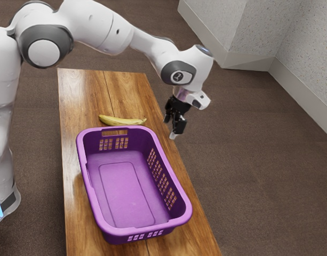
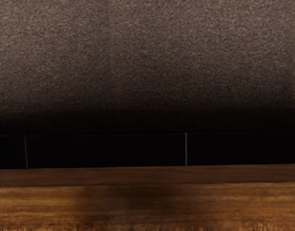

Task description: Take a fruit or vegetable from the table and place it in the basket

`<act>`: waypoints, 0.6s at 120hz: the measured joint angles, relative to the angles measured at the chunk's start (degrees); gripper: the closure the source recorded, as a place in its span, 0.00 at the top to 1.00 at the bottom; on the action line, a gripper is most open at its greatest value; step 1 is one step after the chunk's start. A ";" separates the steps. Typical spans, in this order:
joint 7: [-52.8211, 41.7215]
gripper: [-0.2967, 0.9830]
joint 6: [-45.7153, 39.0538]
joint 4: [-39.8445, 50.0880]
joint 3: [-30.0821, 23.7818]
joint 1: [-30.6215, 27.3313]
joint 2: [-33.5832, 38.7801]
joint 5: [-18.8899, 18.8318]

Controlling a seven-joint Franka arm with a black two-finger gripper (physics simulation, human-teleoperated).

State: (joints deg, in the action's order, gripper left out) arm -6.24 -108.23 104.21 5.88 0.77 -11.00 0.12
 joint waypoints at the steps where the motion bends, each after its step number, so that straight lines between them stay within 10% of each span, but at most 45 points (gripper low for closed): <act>1: -0.08 0.77 -0.25 0.36 0.00 -0.02 0.21 0.03; 72: -3.85 0.77 -9.30 20.58 2.55 0.12 16.28 0.38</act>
State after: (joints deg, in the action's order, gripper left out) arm -10.10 -117.54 124.80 8.43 0.89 5.27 0.50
